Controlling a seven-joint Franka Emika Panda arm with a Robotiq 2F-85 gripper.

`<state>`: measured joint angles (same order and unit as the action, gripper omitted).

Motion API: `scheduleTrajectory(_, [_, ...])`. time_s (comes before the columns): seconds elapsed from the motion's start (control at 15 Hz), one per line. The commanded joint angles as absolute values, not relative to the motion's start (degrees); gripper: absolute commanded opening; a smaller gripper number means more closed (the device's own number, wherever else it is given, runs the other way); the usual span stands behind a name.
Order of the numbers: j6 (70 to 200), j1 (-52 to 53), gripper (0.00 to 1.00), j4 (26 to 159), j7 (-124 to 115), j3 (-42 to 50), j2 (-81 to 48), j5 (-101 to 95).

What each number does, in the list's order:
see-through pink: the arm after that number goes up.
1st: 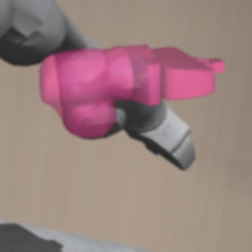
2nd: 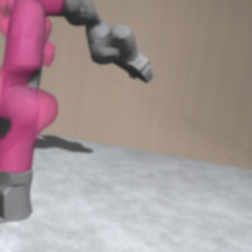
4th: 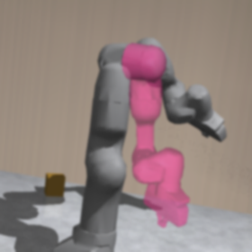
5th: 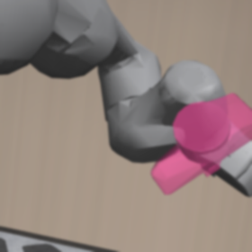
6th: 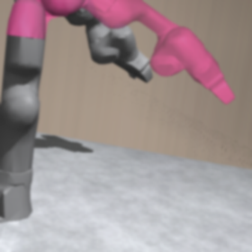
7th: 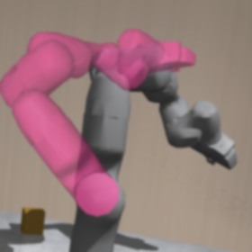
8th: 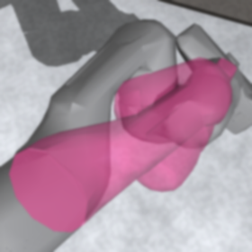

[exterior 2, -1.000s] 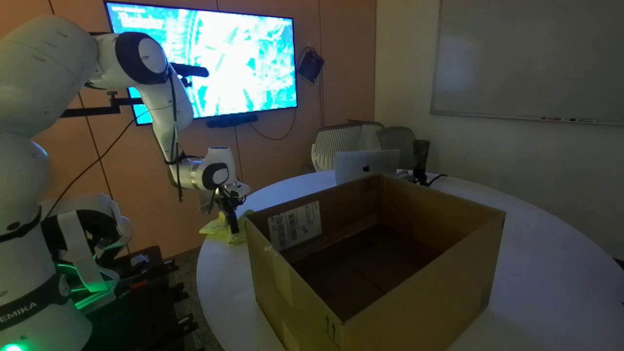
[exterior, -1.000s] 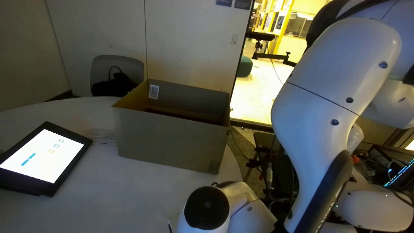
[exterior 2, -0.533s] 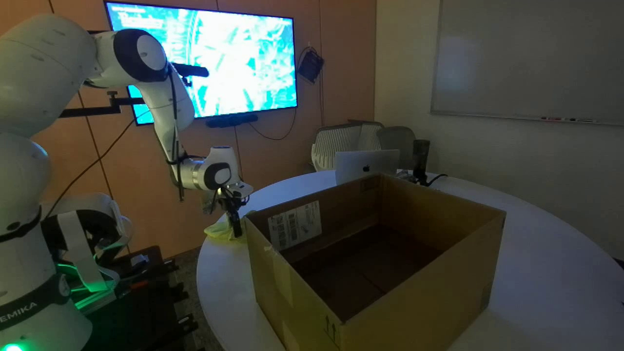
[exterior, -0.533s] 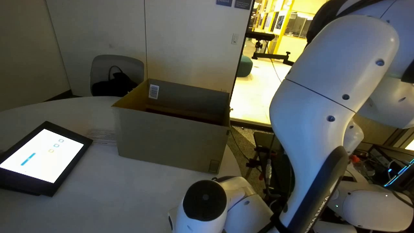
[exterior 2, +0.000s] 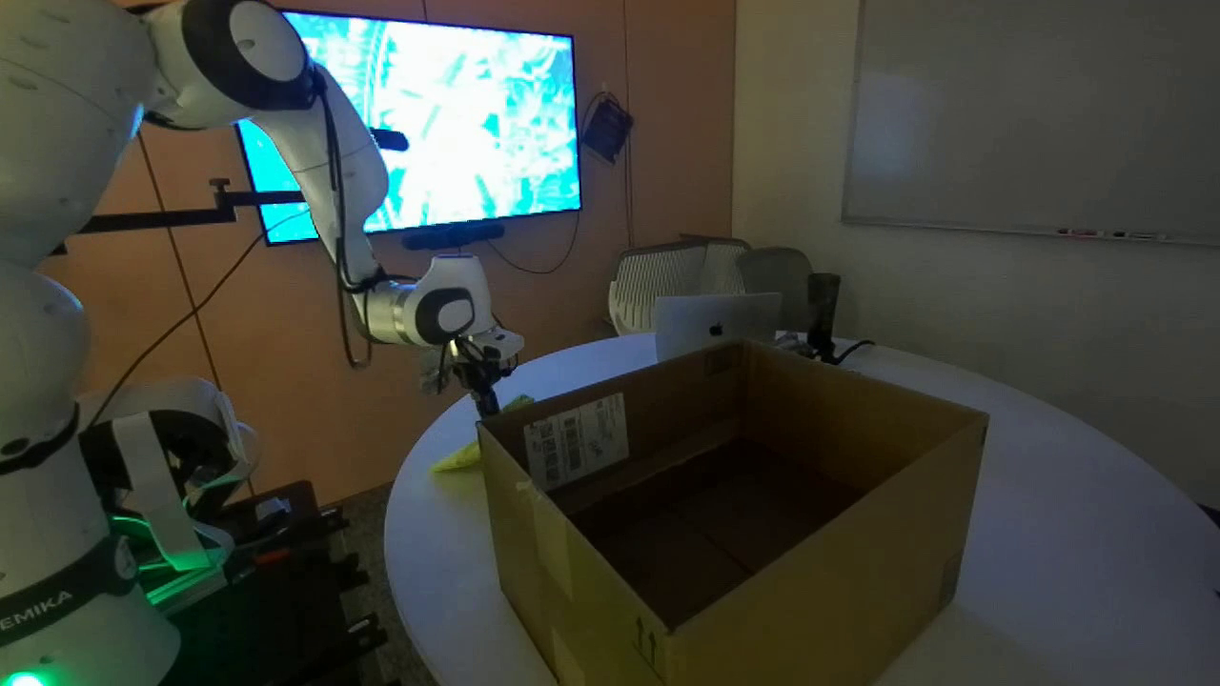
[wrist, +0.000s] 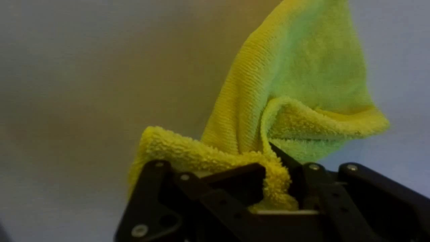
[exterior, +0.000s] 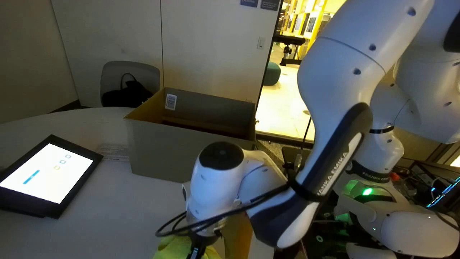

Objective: Pick up the pen and put it in the middle of the towel. Fold the towel and put it in the box.

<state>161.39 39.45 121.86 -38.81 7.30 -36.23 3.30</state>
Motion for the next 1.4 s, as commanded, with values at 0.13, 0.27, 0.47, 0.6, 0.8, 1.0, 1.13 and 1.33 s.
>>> scheduleTrajectory(0.13, [160.7, 36.7, 0.04, 130.7, -37.6, 12.0, -20.6, -4.9])
scheduleTrajectory(0.27, [160.5, 36.6, 0.05, 131.4, -39.7, 14.6, -17.3, -9.9])
scheduleTrajectory(0.47, [159.4, 35.0, 0.04, 131.5, -44.1, 18.0, -12.0, -18.9])
scheduleTrajectory(0.6, [157.8, 32.5, 0.03, 130.7, -49.1, 19.5, -8.5, -26.2])
scheduleTrajectory(0.8, [154.9, 30.5, 0.04, 129.0, -54.6, 23.4, -3.4, -32.2])
scheduleTrajectory(1.0, [151.9, 18.8, 0.03, 126.9, -60.3, 17.3, 0.5, -36.8])
scheduleTrajectory(1.13, [150.5, 12.9, 0.04, 126.0, -62.5, 14.8, 2.1, -37.8])
scheduleTrajectory(1.33, [149.4, 5.3, 0.04, 125.1, -62.7, 11.0, 2.2, -36.3])
